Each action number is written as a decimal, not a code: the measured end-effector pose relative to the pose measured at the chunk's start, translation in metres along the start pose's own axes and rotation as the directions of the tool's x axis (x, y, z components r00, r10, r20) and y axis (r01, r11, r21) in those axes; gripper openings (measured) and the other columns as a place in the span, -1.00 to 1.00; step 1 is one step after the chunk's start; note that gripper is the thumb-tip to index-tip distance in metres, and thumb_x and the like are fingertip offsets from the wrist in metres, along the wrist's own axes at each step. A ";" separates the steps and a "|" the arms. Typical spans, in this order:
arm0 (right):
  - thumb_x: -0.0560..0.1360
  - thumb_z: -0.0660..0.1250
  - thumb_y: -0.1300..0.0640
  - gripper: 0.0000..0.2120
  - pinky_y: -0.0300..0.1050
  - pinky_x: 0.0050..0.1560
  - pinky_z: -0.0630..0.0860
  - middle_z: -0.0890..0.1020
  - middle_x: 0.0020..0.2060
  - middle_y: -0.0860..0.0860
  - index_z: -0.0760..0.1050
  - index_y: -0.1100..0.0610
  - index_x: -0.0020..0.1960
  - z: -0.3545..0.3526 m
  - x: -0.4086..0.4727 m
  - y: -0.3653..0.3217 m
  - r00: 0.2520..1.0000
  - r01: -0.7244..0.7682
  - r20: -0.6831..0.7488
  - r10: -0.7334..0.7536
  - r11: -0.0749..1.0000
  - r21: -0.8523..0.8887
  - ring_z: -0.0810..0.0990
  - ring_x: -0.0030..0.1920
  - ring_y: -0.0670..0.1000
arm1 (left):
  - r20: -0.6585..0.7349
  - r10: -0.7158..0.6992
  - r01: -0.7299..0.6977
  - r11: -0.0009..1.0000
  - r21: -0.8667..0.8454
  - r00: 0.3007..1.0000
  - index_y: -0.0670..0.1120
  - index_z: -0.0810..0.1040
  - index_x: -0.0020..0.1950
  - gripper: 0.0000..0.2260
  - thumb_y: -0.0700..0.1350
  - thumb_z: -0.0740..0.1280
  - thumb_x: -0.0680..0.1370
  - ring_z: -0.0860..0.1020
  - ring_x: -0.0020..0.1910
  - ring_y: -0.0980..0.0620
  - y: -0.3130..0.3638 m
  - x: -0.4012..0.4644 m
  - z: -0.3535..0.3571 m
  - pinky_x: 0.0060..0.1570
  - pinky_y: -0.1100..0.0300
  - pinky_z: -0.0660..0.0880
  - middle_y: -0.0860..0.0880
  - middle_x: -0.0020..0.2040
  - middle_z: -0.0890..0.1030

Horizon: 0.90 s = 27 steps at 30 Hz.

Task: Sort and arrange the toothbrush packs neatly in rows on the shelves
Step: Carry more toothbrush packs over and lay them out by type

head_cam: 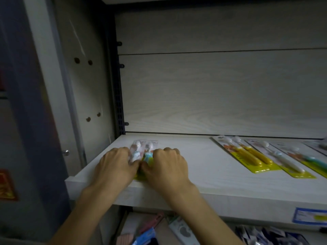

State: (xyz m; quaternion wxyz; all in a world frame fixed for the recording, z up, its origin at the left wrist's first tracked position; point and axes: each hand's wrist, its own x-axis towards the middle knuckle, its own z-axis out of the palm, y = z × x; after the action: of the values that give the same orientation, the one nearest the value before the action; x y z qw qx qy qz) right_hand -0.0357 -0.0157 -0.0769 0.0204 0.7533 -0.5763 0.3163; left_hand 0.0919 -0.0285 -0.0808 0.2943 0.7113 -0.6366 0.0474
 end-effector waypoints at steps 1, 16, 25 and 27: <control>0.52 0.20 -0.05 -0.77 -0.08 -0.14 0.27 0.56 -0.01 0.12 0.32 0.11 -0.15 0.000 0.001 -0.001 1.000 -0.020 0.022 0.020 1.000 0.005 0.44 0.04 0.14 | 0.013 -0.019 0.019 1.000 0.003 1.000 -0.12 0.53 -0.07 -0.68 0.15 0.28 0.52 0.54 -0.10 -0.05 -0.001 0.001 0.002 -0.19 0.13 0.45 -0.08 -0.08 0.60; 0.53 0.22 0.02 -0.76 -0.09 -0.12 0.22 0.54 0.07 0.13 0.44 0.14 0.11 -0.003 0.006 -0.001 0.994 -0.091 0.044 0.095 0.991 -0.096 0.45 0.10 0.17 | -0.048 -0.046 0.053 0.987 0.155 0.998 -0.07 0.58 -0.09 -0.75 0.09 0.25 0.51 0.52 -0.07 -0.10 -0.013 0.004 0.002 -0.22 0.15 0.37 -0.10 -0.07 0.58; 0.54 0.25 0.04 -0.81 -0.08 -0.13 0.27 0.54 0.08 0.11 0.44 0.13 0.09 -0.023 0.001 0.024 0.979 -0.193 0.023 0.203 0.954 -0.229 0.51 0.09 0.16 | -0.064 -0.059 0.062 0.997 0.051 0.996 -0.10 0.51 -0.06 -0.77 0.05 0.24 0.55 0.40 -0.21 -0.04 -0.002 -0.004 -0.004 -0.26 0.14 0.32 -0.08 -0.16 0.53; 0.54 0.25 0.10 -0.84 -0.08 -0.14 0.28 0.53 0.08 0.11 0.42 0.13 0.08 -0.032 -0.002 0.029 0.976 -0.207 0.025 0.218 0.953 -0.221 0.52 0.09 0.16 | -0.074 -0.050 0.049 0.999 -0.020 0.996 -0.11 0.52 -0.06 -0.78 0.04 0.25 0.54 0.43 -0.20 -0.05 0.004 -0.004 -0.003 -0.26 0.14 0.33 -0.09 -0.14 0.57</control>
State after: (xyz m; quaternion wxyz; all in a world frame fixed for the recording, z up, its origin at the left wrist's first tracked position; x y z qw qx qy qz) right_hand -0.0757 -0.0110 -0.0615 0.0541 0.6876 -0.6855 0.2332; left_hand 0.0883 -0.0235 -0.0791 0.3253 0.7219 -0.6077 0.0608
